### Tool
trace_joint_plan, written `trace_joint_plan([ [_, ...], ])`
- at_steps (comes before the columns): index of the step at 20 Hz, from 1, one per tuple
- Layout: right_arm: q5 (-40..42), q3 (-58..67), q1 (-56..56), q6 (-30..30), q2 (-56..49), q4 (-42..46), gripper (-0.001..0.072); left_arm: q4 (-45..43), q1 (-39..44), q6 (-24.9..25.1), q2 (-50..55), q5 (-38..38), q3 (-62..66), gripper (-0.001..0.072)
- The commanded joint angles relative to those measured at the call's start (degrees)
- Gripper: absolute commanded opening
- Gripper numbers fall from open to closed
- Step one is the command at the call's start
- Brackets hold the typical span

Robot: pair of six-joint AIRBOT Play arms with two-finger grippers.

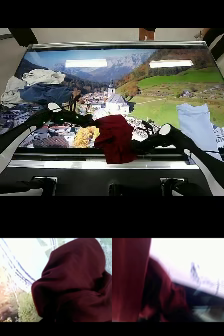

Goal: Fold the shirts.

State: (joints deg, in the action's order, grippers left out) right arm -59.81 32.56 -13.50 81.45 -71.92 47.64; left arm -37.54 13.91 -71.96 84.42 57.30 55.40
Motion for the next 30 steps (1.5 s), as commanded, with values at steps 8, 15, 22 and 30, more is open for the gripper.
trace_joint_plan([
  [8,-4.55,31.3,-2.23,22.1,19.15,57.96,0.0045,-7.1,-7.45,-1.57,-21.79,-2.36,22.97,0.0028],
  [15,2.6,62.4,-2.25,23.37,30.53,62.88,0.0046,-7.04,-17.81,-6.67,-44.15,-16.17,35.32,0.0029],
  [22,-16.48,68.17,-2.23,20.52,30.36,67.25,0.0046,-39.54,-17.84,-22.91,-49.86,-12.13,34.36,0.003],
  [30,-45.2,65.35,-2.23,17.31,22.99,64.17,0.0046,-39.56,-17.51,-24.28,-46.69,-7.34,22.43,0.003],
])
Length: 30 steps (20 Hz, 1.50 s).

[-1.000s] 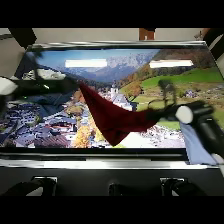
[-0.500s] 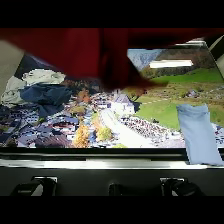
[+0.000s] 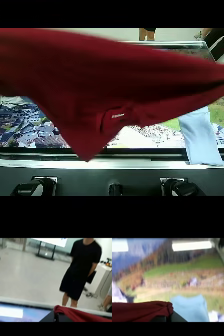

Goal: Fold the shirts.

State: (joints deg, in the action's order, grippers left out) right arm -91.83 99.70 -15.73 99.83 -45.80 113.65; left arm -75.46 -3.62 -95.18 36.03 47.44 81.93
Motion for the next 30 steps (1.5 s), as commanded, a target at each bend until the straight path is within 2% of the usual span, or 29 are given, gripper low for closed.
trace_joint_plan([
  [1,-14.16,-4.5,0.0,-1.07,-4.7,-3.43,0.0046,-1.6,0.02,0.2,3.85,2.51,-6.19,0.003],
  [3,-10.36,-12.63,0.0,-1.01,-8.04,-9.18,0.0046,-1.44,0.02,2.34,10.27,2.6,-9.2,0.003],
  [6,2.6,-26.23,1.44,-0.26,-16.11,-17.31,0.0045,0.66,0.59,6.8,23.82,1.6,-10.34,0.003],
  [9,19.23,-29.18,11.17,2.23,-28.55,-28.63,0.0045,6.05,0.59,9.97,37.64,-6.01,-9.86,0.0031],
  [11,28.83,-29.18,17.44,1.95,-34.93,-37.86,0.0046,9.84,0.61,9.92,44.89,-6.84,-9.05,0.0031],
  [14,30.21,-29.18,21.29,0.24,-41.99,-48.5,0.0045,15.41,1.11,9.92,52.26,-2.34,-9.09,0.0032],
  [16,30.6,-29.18,20.17,-3.04,-44.72,-50.14,0.0046,16.39,2.14,9.99,54.69,1.01,-9.09,0.0032],
  [17,31.23,-29.18,19.71,-4.55,-45.03,-50.16,0.0077,16.37,2.75,11.3,54.88,1.79,-9.09,0.0032],
  [19,27.15,-26.36,20.9,-6.05,-44.24,-50.38,0.0674,16.0,2.6,14.03,53.83,3.28,-8.35,0.0032],
  [21,15.87,-22.29,22.67,-10.27,-41.68,-49.53,0.0693,15.3,1.95,15.41,52.41,5.75,-7.19,0.0032],
  [23,10.82,-24.0,22.32,-10.51,-37.16,-48.5,0.0688,15.04,1.51,16.46,51.32,7.48,-7.02,0.0032],
  [24,11.13,-27.56,20.81,-10.51,-35.32,-49.03,0.0687,15.02,1.49,16.44,51.1,8.17,-7.02,0.0032],
  [26,17.66,-37.97,15.63,-9.84,-33.59,-53.75,0.0683,15.04,1.51,16.61,51.06,8.96,-7.02,0.0032],
  [28,29.83,-45.86,11.06,-9.86,-35.6,-62.01,0.0679,15.04,1.62,16.79,50.93,8.94,-7.02,0.0032],
  [30,33.51,-47.1,8.09,-10.25,-40.06,-67.63,0.0677,15.02,1.55,16.81,50.4,9.07,-7.02,0.0032],
])
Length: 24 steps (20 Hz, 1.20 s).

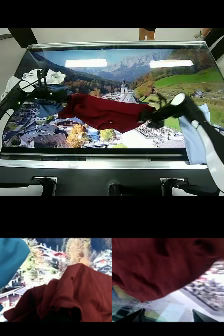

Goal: Fold the shirts.

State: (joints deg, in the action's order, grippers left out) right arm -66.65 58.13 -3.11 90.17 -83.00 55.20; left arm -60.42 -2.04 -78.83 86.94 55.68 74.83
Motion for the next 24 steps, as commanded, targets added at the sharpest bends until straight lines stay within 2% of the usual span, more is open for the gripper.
trace_joint_plan([
  [1,9.44,-5.53,-5.66,-0.92,-4.59,-11.61,0.0677,-0.07,-0.07,0.46,-1.01,0.96,0.09,0.0032],
  [3,15.37,-5.53,-7.61,-0.87,-6.64,-16.0,0.0621,-0.13,-0.09,0.46,-2.16,0.92,0.09,0.0032],
  [4,18.71,-5.49,-7.93,-0.85,-6.84,-17.38,0.0524,-0.13,-0.09,0.44,-2.73,0.94,0.09,0.0032],
  [5,20.76,-5.09,-8.02,-0.85,-6.86,-18.34,0.0394,-0.13,-0.09,0.44,-3.13,1.09,0.09,0.0032],
  [6,20.74,-4.0,-8.02,-0.81,-6.86,-17.7,0.014,-0.15,-0.11,0.46,-3.41,1.6,0.09,0.0032],
  [7,19.08,-1.97,-8.02,-0.94,-6.75,-16.06,0.0045,-0.17,-0.15,0.46,-3.58,2.36,0.09,0.0032],
  [9,12.48,4.79,-8.02,-2.14,-4.74,-7.13,0.0044,-0.2,-0.15,0.83,-5.18,2.86,0.11,0.0032],
  [11,7.67,14.14,-8.02,-1.6,1.09,7.65,0.0044,-0.7,-0.7,1.95,-9.62,2.91,1.11,0.0031],
  [14,5.31,31.26,-8.02,4.33,14.29,35.12,0.0044,-2.36,-2.73,1.27,-20.24,3.96,8.52,0.003],
  [16,2.73,40.46,-8.02,7.8,22.84,49.0,0.0044,-2.38,-5.05,-0.68,-27.65,5.68,16.02,0.003],
  [17,0.59,43.39,-8.02,8.74,26.51,51.8,0.0044,-2.38,-6.25,-1.84,-31.3,5.9,19.78,0.003],
  [20,-5.66,45.88,-8.02,10.01,35.74,49.46,0.0044,-1.95,-7.15,-5.66,-39.5,5.88,27.69,0.003],
  [24,-10.73,45.9,-8.02,15.69,41.59,49.09,0.0044,-2.67,-7.19,-6.93,-43.52,5.97,32.59,0.003],
])
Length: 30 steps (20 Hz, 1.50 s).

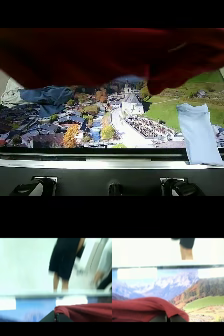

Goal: Fold the shirts.

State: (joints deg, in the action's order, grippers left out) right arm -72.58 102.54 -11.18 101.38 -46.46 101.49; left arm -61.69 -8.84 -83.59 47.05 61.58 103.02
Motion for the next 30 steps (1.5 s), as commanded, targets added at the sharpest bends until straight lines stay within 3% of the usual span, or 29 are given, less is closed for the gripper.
trace_joint_plan([
  [1,-7.48,1.49,0.04,6.19,5.22,2.99,0.0044,-2.14,-0.42,-2.14,-3.43,0.44,5.01,0.003],
  [3,-18.4,1.46,0.04,6.08,3.21,2.97,0.0043,-5.75,-0.42,-1.92,-1.4,2.19,5.03,0.003],
  [5,-31.45,0.17,0.04,2.29,-2.4,1.22,0.0044,-8.26,-0.42,0.26,4.07,7.13,4.66,0.003],
  [8,-31.26,-14.38,0.04,0.15,-9.57,-10.32,0.0044,-8.17,-0.37,4.42,16.35,11.76,-0.5,0.003],
  [10,-19.52,-28.89,0.04,-0.22,-13.16,-11.74,0.0044,-7.63,-0.35,7.63,25.18,10.1,-6.6,0.003],
  [12,-5.38,-37.22,0.04,3.96,-19.08,-12.26,0.0045,-4.26,-0.26,10.51,34.75,7.41,-9.86,0.003],
  [17,22.21,-37.0,0.04,14.03,-34.95,-12.87,0.0045,3.3,1.7,11.45,49.7,-1.31,-9.73,0.0031],
  [19,29.4,-37.0,0.04,18.43,-37.48,-13.31,0.0045,4.57,3.28,11.43,51.69,-0.31,-9.79,0.0032],
  [21,33.4,-37.0,0.04,19.1,-38.73,-14.93,0.0046,4.57,5.22,11.34,52.61,1.99,-9.79,0.0033],
  [22,33.79,-36.98,0.04,20.28,-38.84,-15.26,0.0051,4.55,5.99,10.69,52.7,2.97,-9.77,0.0071],
  [23,33.07,-36.59,0.04,20.96,-38.71,-15.43,0.0193,4.55,6.45,9.09,52.54,4.17,-9.64,0.0292],
  [24,30.77,-35.32,0.09,20.17,-38.36,-15.3,0.0457,4.52,6.36,7.34,52.43,6.58,-8.83,0.0573],
  [25,27.02,-32.85,1.14,16.31,-37.73,-15.52,0.0509,4.07,5.64,6.05,52.37,10.05,-7.26,0.0666],
  [28,15.34,-24.68,10.14,6.1,-35.01,-17.38,0.0539,-0.59,0.81,0.46,50.75,23.3,-3.26,0.0664],
  [30,6.45,-22.88,19.65,-2.67,-34.82,-25.55,0.0538,-3.58,-2.23,-1.51,47.12,28.04,-6.6,0.0664],
])
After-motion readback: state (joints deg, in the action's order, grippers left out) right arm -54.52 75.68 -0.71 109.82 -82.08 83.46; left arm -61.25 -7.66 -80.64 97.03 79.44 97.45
